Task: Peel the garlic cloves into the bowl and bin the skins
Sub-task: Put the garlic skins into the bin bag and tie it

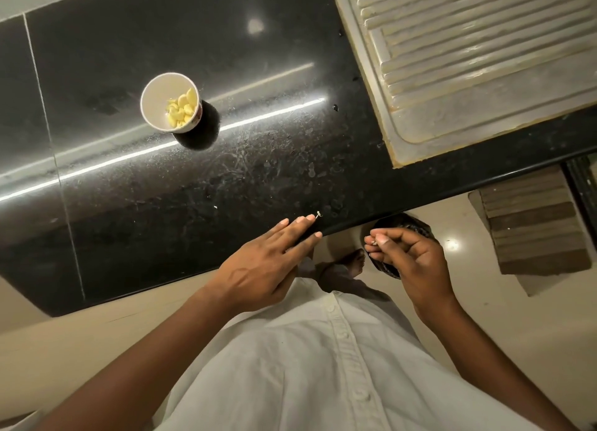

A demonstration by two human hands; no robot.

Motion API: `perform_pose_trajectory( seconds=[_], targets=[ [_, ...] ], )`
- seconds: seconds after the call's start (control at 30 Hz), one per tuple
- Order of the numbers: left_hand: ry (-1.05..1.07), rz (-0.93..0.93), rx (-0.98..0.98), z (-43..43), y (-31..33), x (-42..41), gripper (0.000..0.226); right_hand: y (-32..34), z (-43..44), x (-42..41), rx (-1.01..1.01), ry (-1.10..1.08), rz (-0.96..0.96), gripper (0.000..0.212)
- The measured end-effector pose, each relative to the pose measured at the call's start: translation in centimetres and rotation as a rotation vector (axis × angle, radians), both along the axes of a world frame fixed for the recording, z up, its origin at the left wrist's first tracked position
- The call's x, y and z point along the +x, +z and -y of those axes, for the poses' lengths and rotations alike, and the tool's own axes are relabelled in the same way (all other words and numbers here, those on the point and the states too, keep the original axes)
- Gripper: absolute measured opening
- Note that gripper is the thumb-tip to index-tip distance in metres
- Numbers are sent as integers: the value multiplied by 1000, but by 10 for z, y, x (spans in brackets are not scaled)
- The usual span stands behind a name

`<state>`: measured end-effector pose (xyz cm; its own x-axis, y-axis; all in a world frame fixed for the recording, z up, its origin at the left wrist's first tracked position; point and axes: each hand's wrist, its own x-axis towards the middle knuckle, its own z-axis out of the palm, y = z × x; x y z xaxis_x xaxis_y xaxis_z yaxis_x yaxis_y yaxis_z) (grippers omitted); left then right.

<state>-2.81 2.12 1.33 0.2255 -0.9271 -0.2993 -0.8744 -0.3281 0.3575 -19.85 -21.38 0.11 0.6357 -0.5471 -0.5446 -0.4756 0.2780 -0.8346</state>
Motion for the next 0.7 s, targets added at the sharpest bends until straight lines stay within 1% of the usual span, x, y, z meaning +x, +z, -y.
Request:
perform_pose_trajectory(
  seconds=[0.2,0.37,0.43,0.63,0.7],
  targets=[
    [-53,48,79,2,-5,-2,64,2,-5,5,6,20,1,16],
    [-6,98,85,-13,-14,-1,66,7,-8,14,10,25,19,16],
    [57,113,97,-24,-16,0,66,9,-8,18,6,35,25,16],
    [408,170,169,-78,-13,17,71,9,-11,30,-3,91,22,17],
    [463,194,175,-91,-10,24,72,9,-13,34,0,117,23,17]
  ],
)
